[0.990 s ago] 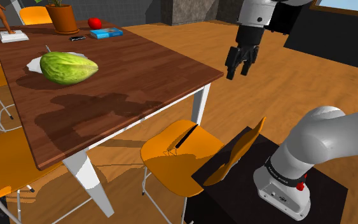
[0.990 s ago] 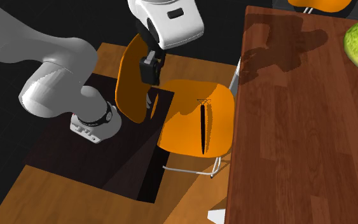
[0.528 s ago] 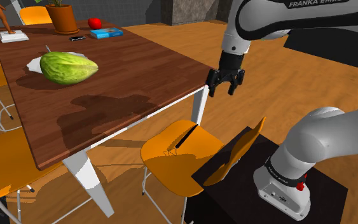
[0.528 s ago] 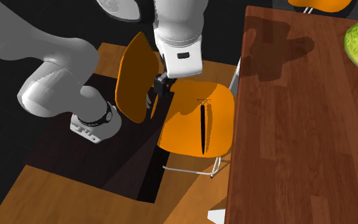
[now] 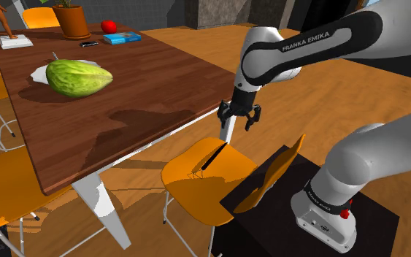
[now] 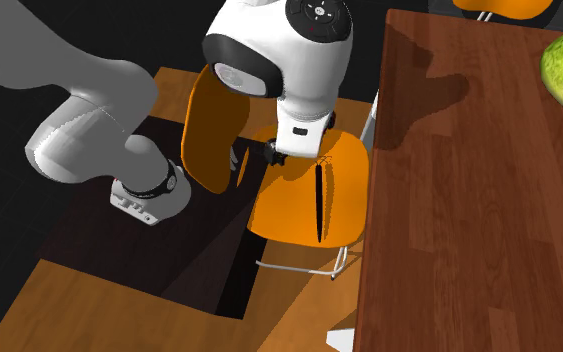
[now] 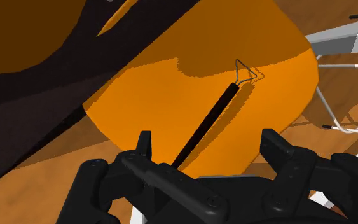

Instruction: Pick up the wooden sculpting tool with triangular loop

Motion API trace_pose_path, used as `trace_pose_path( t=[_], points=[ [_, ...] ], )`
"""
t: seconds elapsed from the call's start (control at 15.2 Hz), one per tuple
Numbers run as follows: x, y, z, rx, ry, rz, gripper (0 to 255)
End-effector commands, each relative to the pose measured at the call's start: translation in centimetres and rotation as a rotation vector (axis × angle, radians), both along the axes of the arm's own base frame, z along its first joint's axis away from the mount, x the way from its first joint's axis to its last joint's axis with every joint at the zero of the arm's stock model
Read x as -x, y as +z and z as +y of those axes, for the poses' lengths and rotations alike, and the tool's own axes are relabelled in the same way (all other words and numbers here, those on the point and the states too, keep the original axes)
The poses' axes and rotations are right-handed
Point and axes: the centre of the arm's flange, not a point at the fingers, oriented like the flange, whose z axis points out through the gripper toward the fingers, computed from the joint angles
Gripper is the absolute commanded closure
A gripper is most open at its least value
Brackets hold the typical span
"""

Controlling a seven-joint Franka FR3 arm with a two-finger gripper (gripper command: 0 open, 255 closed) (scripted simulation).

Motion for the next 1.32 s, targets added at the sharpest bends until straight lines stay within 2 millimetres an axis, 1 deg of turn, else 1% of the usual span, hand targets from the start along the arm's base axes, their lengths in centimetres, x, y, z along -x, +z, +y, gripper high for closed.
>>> trace_pose_path(
  t=[0.0,0.4,0.79,0.86,1.25],
  points=[
    [-0.6,-2.3,0.3,0.001,-0.093,0.004,0],
    [-3.3,-9.6,0.9,0.004,-0.353,0.023,0],
    [-5.9,-16.9,0.8,0.007,-0.613,0.043,0],
    [-6.1,-17.6,0.8,0.008,-0.639,0.045,0],
    [-6.1,-20.8,0.8,0.008,-0.639,0.045,0]
  ],
)
